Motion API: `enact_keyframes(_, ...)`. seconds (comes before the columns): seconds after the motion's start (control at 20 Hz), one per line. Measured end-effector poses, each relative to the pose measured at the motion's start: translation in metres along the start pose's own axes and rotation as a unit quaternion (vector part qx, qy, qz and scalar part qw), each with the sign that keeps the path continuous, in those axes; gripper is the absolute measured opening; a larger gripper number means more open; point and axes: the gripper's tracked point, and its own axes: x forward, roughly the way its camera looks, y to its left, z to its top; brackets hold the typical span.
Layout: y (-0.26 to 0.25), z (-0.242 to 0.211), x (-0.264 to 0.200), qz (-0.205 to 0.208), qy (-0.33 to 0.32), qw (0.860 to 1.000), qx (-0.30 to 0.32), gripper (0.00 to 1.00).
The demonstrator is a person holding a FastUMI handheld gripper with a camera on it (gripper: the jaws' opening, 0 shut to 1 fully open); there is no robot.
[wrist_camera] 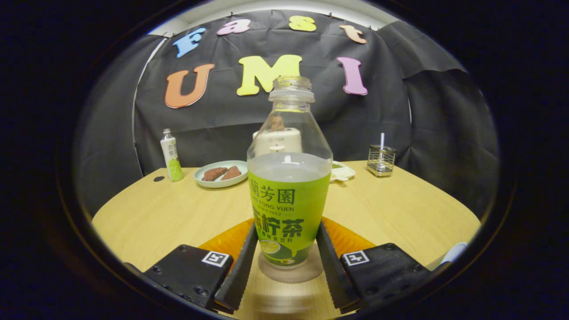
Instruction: Take the bottle from table, then pour the juice into the cup, finally place the bottle on the coaster
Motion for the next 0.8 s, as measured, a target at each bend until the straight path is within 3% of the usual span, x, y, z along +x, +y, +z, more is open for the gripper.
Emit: enact_keyframes(0.8,-0.0025,-0.0053,0.0056,0.008,-0.008,1.000,-0.015,0.83)
